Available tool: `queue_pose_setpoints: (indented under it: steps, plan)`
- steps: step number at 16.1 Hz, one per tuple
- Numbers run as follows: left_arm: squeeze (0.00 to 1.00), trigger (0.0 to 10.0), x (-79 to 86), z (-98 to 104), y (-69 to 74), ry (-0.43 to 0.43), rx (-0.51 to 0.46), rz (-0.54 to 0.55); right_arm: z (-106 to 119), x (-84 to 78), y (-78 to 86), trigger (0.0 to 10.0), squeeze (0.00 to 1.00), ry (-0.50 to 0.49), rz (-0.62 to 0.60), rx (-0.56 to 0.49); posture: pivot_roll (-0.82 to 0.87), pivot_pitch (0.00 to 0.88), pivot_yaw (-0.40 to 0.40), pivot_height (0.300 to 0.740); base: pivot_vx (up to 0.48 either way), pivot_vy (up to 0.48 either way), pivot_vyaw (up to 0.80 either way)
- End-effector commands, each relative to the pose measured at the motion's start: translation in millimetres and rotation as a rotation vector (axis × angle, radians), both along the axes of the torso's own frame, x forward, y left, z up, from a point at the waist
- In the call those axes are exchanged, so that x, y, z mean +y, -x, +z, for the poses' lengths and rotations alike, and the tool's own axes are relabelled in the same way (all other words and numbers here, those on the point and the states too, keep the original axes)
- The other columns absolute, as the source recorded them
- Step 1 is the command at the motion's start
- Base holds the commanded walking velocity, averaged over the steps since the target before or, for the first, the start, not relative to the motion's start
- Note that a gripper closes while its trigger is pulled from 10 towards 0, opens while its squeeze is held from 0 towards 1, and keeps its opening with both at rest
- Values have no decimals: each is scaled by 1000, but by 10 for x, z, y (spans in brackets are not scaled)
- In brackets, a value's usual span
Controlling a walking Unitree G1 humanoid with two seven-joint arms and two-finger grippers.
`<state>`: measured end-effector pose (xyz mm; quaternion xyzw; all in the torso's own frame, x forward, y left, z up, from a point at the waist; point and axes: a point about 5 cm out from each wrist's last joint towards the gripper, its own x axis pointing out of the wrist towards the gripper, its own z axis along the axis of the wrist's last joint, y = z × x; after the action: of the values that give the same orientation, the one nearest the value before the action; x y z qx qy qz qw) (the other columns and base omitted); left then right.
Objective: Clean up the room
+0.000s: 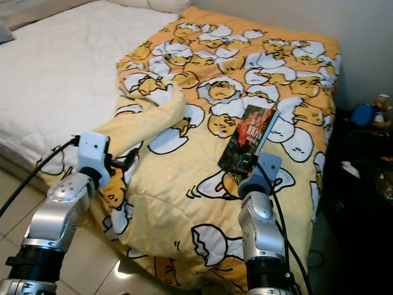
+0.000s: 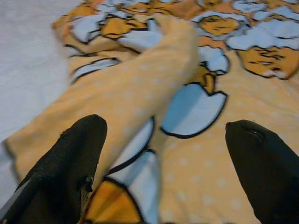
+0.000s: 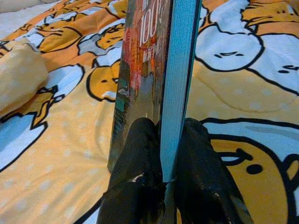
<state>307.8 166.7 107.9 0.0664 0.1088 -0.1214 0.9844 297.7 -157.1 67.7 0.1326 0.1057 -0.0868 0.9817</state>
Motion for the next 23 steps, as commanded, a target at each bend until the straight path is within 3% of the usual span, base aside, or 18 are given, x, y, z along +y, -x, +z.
queue_pose_setpoints:
  steps: [1,6,19,23]
  plan:
    - [0,10000,1,-2,-14,-18,6,-12,62,-12,-45,10000,0,15,-4,-18,-24,0,-10,740,0,0,-800]
    - [0,10000,18,16,-39,-16,5,-4,53,57,-56,10000,0,16,24,-9,-39,0,1,740,0,105,-800]
    - [0,10000,37,31,-48,-3,-6,-3,63,48,-78,10000,0,14,14,-5,-41,0,3,740,0,273,-800]
    - [0,10000,19,43,-60,4,-8,1,106,42,-115,10000,0,18,20,-18,-42,0,3,740,0,282,-259]
